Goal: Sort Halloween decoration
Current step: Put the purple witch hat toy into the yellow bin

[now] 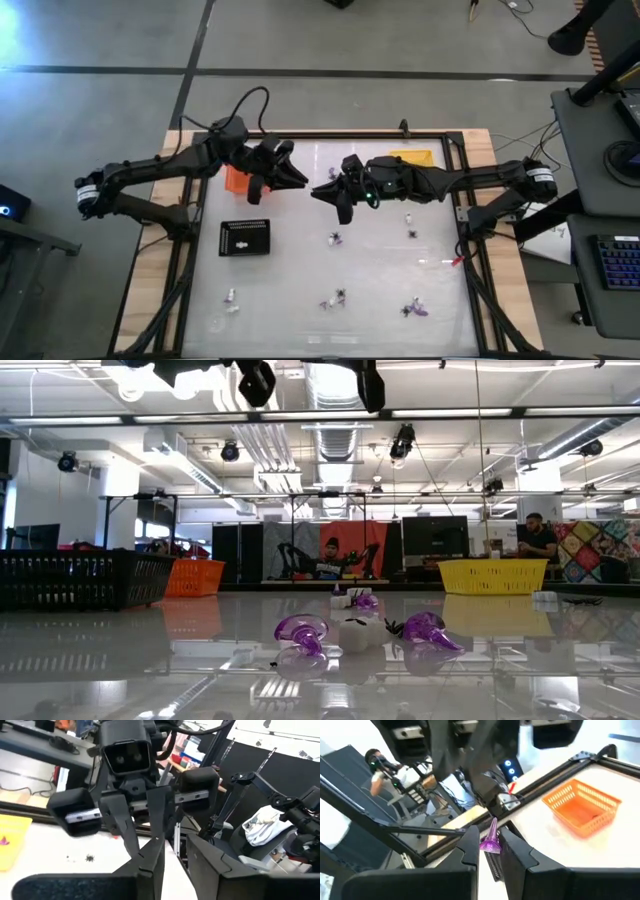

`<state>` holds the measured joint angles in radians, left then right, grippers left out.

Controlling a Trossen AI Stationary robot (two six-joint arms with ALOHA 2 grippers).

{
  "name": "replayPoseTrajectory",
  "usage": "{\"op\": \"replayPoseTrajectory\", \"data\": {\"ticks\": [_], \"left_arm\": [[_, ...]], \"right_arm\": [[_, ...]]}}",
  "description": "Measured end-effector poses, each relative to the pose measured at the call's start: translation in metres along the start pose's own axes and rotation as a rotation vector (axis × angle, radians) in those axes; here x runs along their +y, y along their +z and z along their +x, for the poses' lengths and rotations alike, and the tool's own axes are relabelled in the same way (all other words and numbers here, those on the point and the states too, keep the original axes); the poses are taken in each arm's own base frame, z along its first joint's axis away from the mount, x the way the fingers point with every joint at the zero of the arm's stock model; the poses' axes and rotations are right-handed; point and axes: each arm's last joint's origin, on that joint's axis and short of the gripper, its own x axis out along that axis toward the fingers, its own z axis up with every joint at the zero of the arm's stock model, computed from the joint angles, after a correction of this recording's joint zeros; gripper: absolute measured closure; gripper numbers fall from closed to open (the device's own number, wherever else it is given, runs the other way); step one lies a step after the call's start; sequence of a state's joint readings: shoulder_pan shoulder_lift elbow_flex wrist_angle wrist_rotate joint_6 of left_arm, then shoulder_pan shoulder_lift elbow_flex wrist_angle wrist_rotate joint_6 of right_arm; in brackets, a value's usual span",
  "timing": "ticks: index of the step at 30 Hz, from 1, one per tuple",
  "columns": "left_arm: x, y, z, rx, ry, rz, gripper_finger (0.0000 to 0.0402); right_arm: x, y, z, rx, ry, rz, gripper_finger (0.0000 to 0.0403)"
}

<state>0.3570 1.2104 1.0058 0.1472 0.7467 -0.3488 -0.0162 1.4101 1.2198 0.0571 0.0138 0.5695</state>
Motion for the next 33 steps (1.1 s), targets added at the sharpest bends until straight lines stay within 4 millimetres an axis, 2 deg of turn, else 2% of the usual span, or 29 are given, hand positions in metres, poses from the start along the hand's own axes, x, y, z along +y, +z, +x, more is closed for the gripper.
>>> {"op": "replayPoseTrajectory", "data": {"ticks": [4, 12, 20, 33], "left_arm": [[-0.003, 0.002, -0.012, 0.012, 0.031, -0.011, 0.0335], [-0.012, -0.008, -0.028, 0.124, 0.081, -0.027, 0.0335], [-0.02, -0.012, -0.038, 0.172, 0.09, -0.01, 0.0335], [-0.016, -0.022, -0.041, 0.25, 0.213, 0.023, 0.0335]], "right_arm": [[-0.006, -0.006, -0.002, 0.049, -0.094, 0.006, 0.0369], [-0.024, -0.012, -0.008, 0.146, -0.273, 0.026, 0.0369], [-0.057, -0.017, -0.027, 0.288, -0.542, 0.114, 0.0369], [-0.111, -0.018, -0.063, 0.549, -0.883, 0.194, 0.0369]]}}
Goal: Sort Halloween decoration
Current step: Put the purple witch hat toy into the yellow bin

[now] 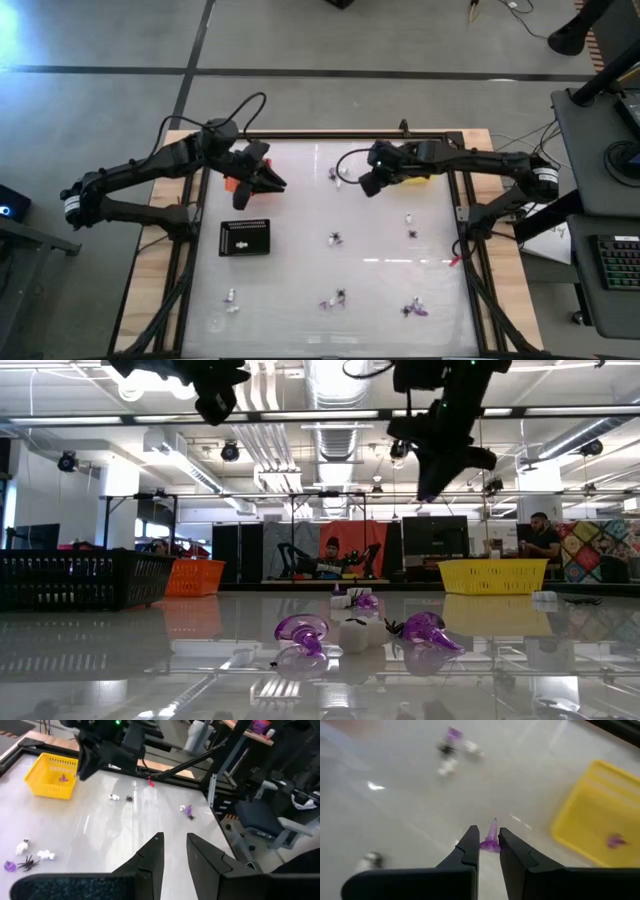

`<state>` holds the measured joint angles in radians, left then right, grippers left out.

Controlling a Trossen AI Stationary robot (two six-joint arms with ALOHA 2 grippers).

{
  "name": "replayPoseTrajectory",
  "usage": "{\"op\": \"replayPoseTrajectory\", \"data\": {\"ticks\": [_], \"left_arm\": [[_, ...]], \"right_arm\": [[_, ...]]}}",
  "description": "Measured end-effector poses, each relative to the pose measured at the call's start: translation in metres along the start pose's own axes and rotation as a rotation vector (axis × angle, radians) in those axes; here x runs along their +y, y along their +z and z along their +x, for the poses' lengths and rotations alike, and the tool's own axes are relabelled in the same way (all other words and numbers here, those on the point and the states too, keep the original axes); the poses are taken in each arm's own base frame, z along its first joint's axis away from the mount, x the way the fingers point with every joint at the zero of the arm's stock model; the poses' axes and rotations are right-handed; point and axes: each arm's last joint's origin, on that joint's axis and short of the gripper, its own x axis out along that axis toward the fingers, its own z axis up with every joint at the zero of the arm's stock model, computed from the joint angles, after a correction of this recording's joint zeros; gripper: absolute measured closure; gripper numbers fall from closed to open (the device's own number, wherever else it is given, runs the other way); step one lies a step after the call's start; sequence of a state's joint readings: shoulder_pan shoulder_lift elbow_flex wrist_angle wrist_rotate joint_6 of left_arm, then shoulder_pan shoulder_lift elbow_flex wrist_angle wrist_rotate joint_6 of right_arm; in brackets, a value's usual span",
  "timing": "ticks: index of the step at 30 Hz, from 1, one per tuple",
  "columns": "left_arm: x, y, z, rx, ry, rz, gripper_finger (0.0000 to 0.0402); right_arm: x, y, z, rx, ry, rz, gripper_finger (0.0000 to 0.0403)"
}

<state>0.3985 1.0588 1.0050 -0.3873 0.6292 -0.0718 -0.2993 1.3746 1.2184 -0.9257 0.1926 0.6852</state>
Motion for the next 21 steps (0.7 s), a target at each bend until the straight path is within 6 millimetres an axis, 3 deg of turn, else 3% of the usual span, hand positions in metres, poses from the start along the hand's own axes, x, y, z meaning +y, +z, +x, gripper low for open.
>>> {"op": "replayPoseTrajectory", "data": {"ticks": [14, 21], "left_arm": [[0.01, -0.007, -0.003, 0.052, 0.232, -0.033, 0.0335], [0.014, -0.009, -0.005, 0.066, 0.341, -0.026, 0.0336]], "right_arm": [[-0.088, 0.012, 0.037, 0.144, -0.21, 0.117, 0.0369], [-0.116, 0.008, 0.049, 0.217, -0.206, 0.163, 0.0369]]}}
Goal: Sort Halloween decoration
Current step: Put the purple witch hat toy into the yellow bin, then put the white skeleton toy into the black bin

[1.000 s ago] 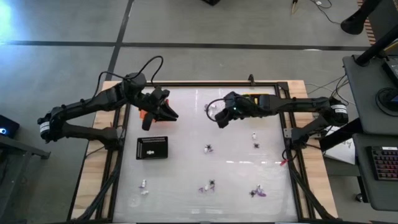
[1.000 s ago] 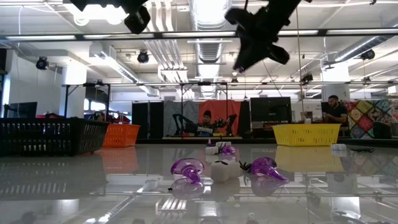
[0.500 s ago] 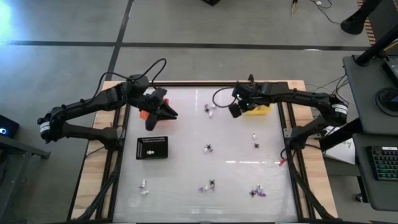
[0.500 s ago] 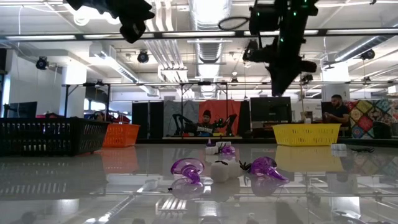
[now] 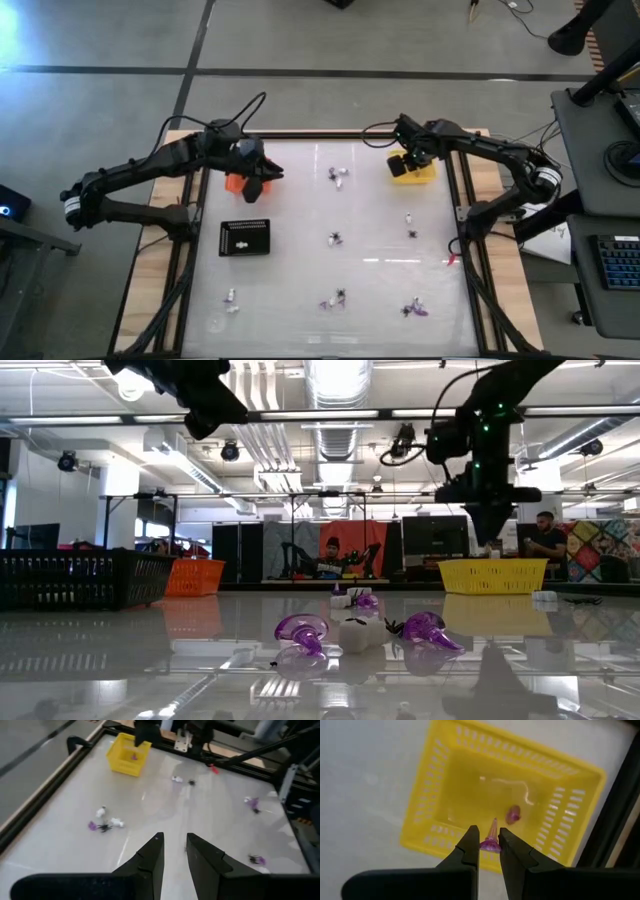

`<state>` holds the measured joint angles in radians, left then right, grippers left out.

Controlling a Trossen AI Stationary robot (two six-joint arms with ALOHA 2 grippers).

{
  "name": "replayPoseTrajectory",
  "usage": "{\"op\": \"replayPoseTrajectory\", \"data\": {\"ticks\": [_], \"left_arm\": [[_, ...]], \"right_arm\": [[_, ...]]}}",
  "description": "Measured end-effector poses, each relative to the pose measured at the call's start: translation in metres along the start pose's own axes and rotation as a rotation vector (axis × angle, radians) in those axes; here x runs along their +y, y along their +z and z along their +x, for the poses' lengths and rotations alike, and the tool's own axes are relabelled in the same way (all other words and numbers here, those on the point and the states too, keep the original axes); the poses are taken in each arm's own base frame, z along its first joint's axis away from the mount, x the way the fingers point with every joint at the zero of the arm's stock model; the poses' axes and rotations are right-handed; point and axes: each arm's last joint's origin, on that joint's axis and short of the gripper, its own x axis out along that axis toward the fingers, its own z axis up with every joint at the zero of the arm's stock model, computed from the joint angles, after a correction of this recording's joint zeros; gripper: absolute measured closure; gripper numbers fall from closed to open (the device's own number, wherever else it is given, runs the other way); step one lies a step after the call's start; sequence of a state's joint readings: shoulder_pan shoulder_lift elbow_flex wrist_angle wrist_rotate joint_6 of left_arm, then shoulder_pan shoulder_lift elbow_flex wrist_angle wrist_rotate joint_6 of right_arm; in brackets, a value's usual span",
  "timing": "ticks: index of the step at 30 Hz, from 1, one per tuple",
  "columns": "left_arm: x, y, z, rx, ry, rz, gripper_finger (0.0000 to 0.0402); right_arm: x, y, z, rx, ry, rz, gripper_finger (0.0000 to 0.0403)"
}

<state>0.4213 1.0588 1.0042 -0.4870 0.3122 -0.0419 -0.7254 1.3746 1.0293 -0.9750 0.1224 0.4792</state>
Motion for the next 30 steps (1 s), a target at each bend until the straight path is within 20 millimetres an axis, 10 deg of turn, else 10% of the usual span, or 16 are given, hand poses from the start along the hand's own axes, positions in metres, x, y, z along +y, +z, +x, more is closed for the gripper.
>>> {"op": "replayPoseTrajectory", "data": {"ticks": [14, 30], "left_arm": [[0.005, 0.0, 0.001, -0.006, 0.126, 0.007, 0.0336], [0.009, -0.005, -0.001, 0.042, 0.283, -0.005, 0.0336]], "right_arm": [[-0.012, 0.002, 0.026, -0.006, 0.001, 0.022, 0.0339], [-0.004, 0.019, 0.006, -0.076, 0.111, 0.028, 0.0248]]}}
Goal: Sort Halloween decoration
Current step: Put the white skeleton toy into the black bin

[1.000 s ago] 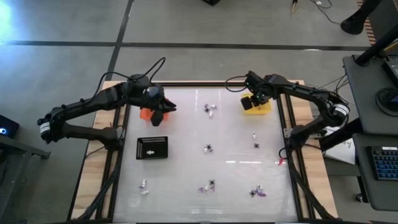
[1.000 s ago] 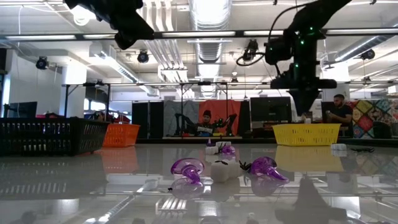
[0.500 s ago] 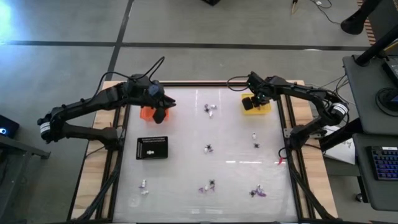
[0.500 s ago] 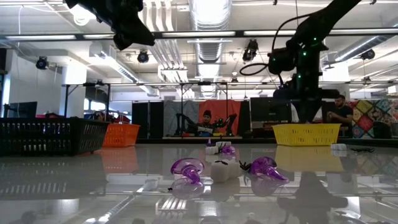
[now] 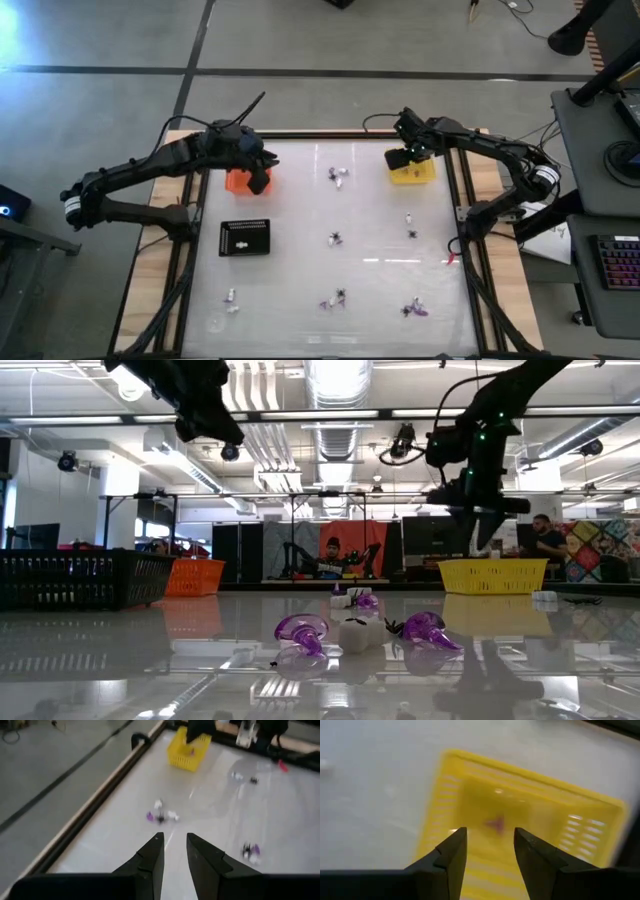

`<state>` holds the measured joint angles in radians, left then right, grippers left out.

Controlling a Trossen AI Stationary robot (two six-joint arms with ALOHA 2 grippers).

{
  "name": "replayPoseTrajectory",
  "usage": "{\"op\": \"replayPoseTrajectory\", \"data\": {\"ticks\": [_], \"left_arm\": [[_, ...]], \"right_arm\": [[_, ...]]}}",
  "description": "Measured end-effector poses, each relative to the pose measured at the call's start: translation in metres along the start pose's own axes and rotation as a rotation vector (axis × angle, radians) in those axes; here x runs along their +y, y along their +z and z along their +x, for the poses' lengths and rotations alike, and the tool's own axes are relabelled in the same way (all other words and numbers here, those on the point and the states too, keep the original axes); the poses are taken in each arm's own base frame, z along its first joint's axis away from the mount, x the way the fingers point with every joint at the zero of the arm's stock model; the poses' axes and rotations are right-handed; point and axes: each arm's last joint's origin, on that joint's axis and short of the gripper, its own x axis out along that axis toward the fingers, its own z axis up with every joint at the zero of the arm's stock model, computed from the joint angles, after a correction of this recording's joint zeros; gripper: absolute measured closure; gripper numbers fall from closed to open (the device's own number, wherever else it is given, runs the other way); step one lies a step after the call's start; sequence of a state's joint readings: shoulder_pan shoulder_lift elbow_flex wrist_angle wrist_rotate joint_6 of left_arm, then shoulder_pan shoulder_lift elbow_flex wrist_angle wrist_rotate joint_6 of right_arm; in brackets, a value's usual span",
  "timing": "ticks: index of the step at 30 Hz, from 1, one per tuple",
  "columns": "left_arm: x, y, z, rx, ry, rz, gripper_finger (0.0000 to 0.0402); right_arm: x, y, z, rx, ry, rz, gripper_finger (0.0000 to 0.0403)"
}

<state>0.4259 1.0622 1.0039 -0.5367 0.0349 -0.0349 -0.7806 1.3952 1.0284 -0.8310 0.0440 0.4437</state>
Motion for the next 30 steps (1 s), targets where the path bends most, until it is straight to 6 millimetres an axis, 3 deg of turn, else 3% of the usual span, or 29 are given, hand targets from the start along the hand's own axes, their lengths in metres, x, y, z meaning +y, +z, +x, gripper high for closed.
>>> {"op": "replayPoseTrajectory", "data": {"ticks": [15, 21, 30], "left_arm": [[0.0, -0.028, -0.004, 0.295, 0.004, -0.061, 0.0335], [-0.005, -0.038, -0.008, 0.406, -0.129, -0.091, 0.0335], [-0.014, -0.045, -0.007, 0.455, -0.168, -0.061, 0.0335]], "right_arm": [[0.037, 0.027, -0.035, -0.204, 0.244, -0.177, 0.0264], [0.05, 0.022, -0.039, -0.18, 0.326, -0.183, 0.0264], [0.074, 0.004, -0.04, -0.145, 0.362, -0.234, 0.0267]]}}
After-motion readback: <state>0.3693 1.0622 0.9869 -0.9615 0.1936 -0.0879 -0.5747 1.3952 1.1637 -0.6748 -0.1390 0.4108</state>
